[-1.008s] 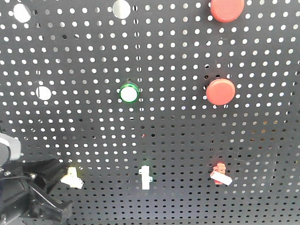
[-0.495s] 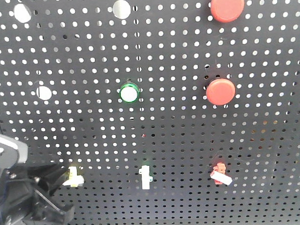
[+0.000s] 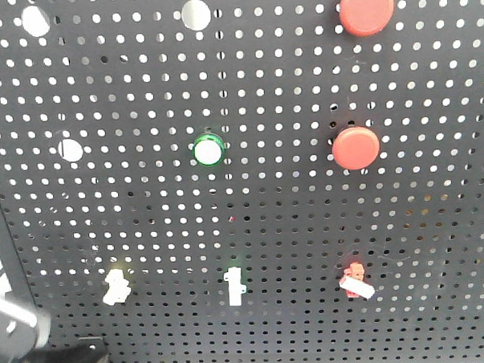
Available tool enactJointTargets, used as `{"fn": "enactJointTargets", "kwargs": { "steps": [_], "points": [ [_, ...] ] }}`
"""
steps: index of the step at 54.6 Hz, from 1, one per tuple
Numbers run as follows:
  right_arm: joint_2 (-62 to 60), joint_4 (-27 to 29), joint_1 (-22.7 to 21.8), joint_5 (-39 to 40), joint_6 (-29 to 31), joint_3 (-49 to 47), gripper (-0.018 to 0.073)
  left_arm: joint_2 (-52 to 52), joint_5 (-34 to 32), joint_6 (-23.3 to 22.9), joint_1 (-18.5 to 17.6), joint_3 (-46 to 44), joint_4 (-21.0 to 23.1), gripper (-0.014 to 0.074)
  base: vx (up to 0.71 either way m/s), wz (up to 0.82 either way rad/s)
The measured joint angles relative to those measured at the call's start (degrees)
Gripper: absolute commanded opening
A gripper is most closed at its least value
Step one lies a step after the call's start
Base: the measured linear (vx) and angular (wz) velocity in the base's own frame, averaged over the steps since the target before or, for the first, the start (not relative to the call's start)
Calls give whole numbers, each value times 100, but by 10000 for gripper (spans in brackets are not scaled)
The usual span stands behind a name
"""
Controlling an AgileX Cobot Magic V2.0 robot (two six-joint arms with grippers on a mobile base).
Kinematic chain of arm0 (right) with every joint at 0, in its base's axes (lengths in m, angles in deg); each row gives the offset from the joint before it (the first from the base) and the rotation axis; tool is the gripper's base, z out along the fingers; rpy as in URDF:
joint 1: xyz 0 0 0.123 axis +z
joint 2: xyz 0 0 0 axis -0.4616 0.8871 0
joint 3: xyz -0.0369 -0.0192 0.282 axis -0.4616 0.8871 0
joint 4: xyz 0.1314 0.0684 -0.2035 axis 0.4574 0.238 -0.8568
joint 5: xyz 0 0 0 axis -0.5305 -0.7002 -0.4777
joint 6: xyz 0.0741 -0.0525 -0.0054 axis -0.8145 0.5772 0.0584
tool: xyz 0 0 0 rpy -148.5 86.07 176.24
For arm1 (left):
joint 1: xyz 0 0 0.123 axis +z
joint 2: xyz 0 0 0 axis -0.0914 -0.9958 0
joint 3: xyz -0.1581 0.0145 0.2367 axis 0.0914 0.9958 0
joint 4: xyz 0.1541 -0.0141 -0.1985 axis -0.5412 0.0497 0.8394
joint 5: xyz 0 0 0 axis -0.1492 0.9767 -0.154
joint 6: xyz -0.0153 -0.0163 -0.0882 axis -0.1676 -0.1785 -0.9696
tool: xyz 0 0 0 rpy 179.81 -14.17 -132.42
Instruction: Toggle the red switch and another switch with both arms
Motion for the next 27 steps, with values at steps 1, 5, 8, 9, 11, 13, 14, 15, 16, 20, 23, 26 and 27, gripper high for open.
{"fn": "enactJointTargets", "kwargs": {
  "steps": [1, 5, 8, 9, 11, 13, 14, 15, 16, 20, 23, 26, 27],
  "points": [
    [0, 0, 0, 0, 0, 0, -6, 19, -10, 0, 0, 15, 0, 3, 0, 0],
    [0, 0, 0, -6, 0, 0, -6, 137, -17, 0, 0, 69, 6, 3, 0, 0],
    [0, 22, 0, -23, -22, 0, -6, 244, -17, 0, 0, 112, 10, 3, 0, 0],
    [0, 46, 0, -39, -30, 0, -6, 279, -17, 0, 0, 118, 10, 3, 0, 0],
    [0, 76, 0, -56, -71, 0, -6, 372, 0, 0, 0, 133, 10, 3, 0, 0],
    [0, 130, 0, -78, -101, 0, -6, 453, 33, 0, 0, 133, 10, 3, 0, 0],
    [0, 170, 0, -98, -127, 0, -6, 516, 39, 0, 0, 133, 10, 3, 0, 0],
    [0, 197, 0, -114, -135, 0, -6, 558, 54, 0, 0, 133, 10, 3, 0, 0],
    [0, 231, 0, -134, -141, 0, -6, 627, 74, 0, 0, 133, 10, 3, 0, 0],
    [22, 374, 0, -183, -119, 0, -6, 848, 133, 0, 0, 170, 10, 3, 0, 0],
    [78, 516, 0, -209, 1, 0, -6, 1040, 156, 0, 0, 241, 10, 3, 0, 0],
    [162, 722, 0, -221, 300, 0, -6, 1255, 182, 0, 0, 340, 10, 3, 0, 0],
    [192, 798, 0, -223, 403, 0, -6, 1310, 187, 0, 0, 368, 10, 3, 0, 0]
  ]
}}
